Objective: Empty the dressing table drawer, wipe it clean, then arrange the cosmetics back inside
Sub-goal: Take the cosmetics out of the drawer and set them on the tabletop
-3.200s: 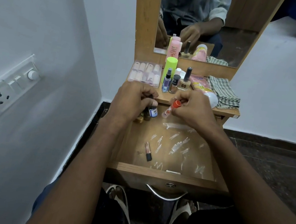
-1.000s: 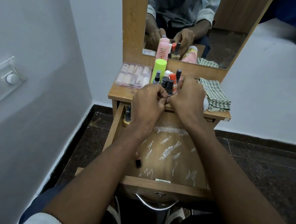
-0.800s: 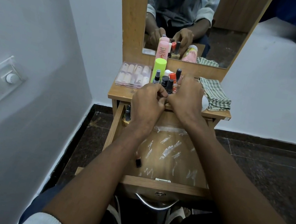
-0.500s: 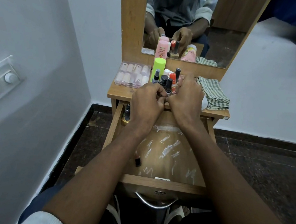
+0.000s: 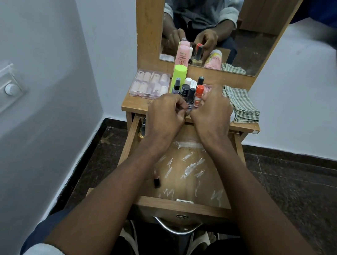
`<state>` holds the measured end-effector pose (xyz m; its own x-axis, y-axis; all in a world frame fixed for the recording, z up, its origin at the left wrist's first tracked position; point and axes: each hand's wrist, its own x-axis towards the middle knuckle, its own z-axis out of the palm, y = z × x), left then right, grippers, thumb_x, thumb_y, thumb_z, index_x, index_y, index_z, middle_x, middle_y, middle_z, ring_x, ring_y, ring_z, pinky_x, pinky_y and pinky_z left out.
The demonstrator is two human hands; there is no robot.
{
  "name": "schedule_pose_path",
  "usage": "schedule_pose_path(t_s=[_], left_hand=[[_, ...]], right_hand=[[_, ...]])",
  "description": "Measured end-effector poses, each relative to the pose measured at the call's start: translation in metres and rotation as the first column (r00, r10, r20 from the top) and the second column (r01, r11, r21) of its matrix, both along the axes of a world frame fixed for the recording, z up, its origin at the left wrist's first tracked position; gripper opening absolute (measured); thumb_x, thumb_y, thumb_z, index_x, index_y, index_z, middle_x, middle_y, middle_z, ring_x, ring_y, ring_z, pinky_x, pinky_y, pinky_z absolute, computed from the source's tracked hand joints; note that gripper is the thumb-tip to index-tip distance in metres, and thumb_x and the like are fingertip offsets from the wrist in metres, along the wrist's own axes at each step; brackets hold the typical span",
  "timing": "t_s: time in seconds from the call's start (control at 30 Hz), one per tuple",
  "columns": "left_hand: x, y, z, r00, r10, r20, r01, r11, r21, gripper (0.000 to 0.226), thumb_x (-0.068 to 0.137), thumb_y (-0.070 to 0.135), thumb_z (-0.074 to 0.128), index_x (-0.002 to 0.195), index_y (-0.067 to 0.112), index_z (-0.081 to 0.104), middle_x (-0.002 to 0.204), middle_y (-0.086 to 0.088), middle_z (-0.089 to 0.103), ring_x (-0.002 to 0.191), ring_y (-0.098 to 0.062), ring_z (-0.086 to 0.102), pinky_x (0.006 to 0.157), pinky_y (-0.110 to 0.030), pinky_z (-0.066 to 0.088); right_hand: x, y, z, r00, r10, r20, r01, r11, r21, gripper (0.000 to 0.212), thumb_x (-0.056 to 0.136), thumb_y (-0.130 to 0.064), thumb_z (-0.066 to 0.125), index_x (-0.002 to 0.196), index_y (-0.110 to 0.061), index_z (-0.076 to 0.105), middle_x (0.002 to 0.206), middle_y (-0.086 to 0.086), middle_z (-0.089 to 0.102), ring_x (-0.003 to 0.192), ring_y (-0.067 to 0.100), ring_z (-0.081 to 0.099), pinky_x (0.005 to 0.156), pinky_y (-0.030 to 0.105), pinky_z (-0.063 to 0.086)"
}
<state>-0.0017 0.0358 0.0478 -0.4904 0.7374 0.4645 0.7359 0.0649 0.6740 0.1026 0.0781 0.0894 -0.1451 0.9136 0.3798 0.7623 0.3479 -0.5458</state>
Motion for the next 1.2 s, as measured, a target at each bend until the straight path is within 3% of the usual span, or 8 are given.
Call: schedule_pose_path(t_s=[0.1,0.17,0.27,0.37,0.53,0.67,0.9,1.2], left_hand=[[-0.007,-0.011,0.007,0.996,-0.089,-0.006,0.088,0.995,-0.055,0.015,0.084,0.009,0.082,0.093,0.022,0.081,0.086,0.010,0.078,0.076,-0.005,0.070,0.077,-0.025,0.060],[-0.015,-0.020,0.009,0.984,-0.174,-0.024,0.168,0.973,-0.157,0.020,0.084,0.004,0.078,0.091,0.022,0.082,0.084,0.011,0.078,0.073,-0.002,0.069,0.076,-0.022,0.058],[-0.029,-0.032,0.003,0.949,-0.316,0.005,0.301,0.897,-0.325,0.027,0.081,-0.003,0.077,0.080,0.023,0.082,0.073,0.014,0.075,0.062,0.005,0.067,0.074,-0.027,0.063],[-0.032,-0.038,-0.005,0.948,-0.315,0.047,0.305,0.857,-0.415,0.019,0.081,0.010,0.089,0.075,0.027,0.080,0.069,0.015,0.075,0.064,0.005,0.069,0.076,-0.033,0.065],[-0.023,-0.035,-0.002,0.959,-0.268,0.090,0.283,0.916,-0.286,0.014,0.085,0.022,0.088,0.077,0.030,0.078,0.069,0.015,0.073,0.067,0.002,0.069,0.074,-0.030,0.063],[-0.022,-0.028,0.000,0.962,-0.267,0.046,0.271,0.934,-0.233,0.010,0.086,0.020,0.086,0.081,0.027,0.080,0.069,0.015,0.072,0.065,0.000,0.067,0.074,-0.030,0.062],[-0.022,-0.025,-0.001,0.965,-0.261,-0.005,0.254,0.942,-0.219,0.008,0.086,0.020,0.085,0.084,0.027,0.082,0.069,0.015,0.071,0.066,0.000,0.067,0.074,-0.034,0.062],[-0.024,-0.023,0.000,0.967,-0.252,-0.020,0.242,0.945,-0.220,0.005,0.086,0.023,0.084,0.084,0.027,0.082,0.070,0.014,0.072,0.068,-0.003,0.068,0.073,-0.035,0.063]], right_hand=[[0.005,-0.010,0.003,0.996,0.033,0.078,-0.036,0.999,0.039,0.056,0.078,-0.018,0.087,0.123,-0.007,0.056,0.106,0.012,0.071,0.099,0.033,0.068,0.071,0.034,0.047],[0.008,-0.020,0.003,0.983,0.094,0.156,-0.101,0.994,0.040,0.041,0.084,-0.016,0.078,0.117,-0.007,0.057,0.104,0.013,0.069,0.098,0.035,0.064,0.071,0.036,0.039],[0.009,-0.031,-0.003,0.964,0.185,0.190,-0.187,0.982,-0.004,0.031,0.084,-0.011,0.075,0.110,-0.007,0.059,0.103,0.013,0.066,0.097,0.034,0.061,0.070,0.036,0.038],[0.011,-0.024,-0.008,0.983,0.110,0.149,-0.111,0.994,-0.002,0.040,0.084,-0.007,0.077,0.116,-0.009,0.054,0.102,0.008,0.067,0.093,0.029,0.064,0.069,0.032,0.036],[0.016,-0.012,-0.002,0.999,0.021,-0.039,-0.020,0.999,0.026,0.055,0.083,-0.016,0.082,0.120,-0.012,0.041,0.090,0.004,0.062,0.081,0.026,0.059,0.070,0.033,0.038],[0.017,-0.005,-0.003,0.999,0.044,-0.032,-0.043,0.999,0.028,0.062,0.083,-0.018,0.082,0.131,-0.015,0.042,0.095,0.000,0.062,0.085,0.021,0.057,0.075,0.030,0.036],[0.005,0.006,-0.005,0.997,0.073,-0.034,-0.069,0.992,0.108,0.040,0.088,-0.021,0.072,0.126,-0.017,0.060,0.101,0.006,0.072,0.093,0.027,0.067,0.075,0.030,0.043],[0.006,0.011,-0.005,0.999,0.041,-0.033,-0.038,0.997,0.069,0.043,0.087,-0.018,0.074,0.125,-0.014,0.055,0.105,0.006,0.069,0.094,0.025,0.064,0.075,0.029,0.040]])
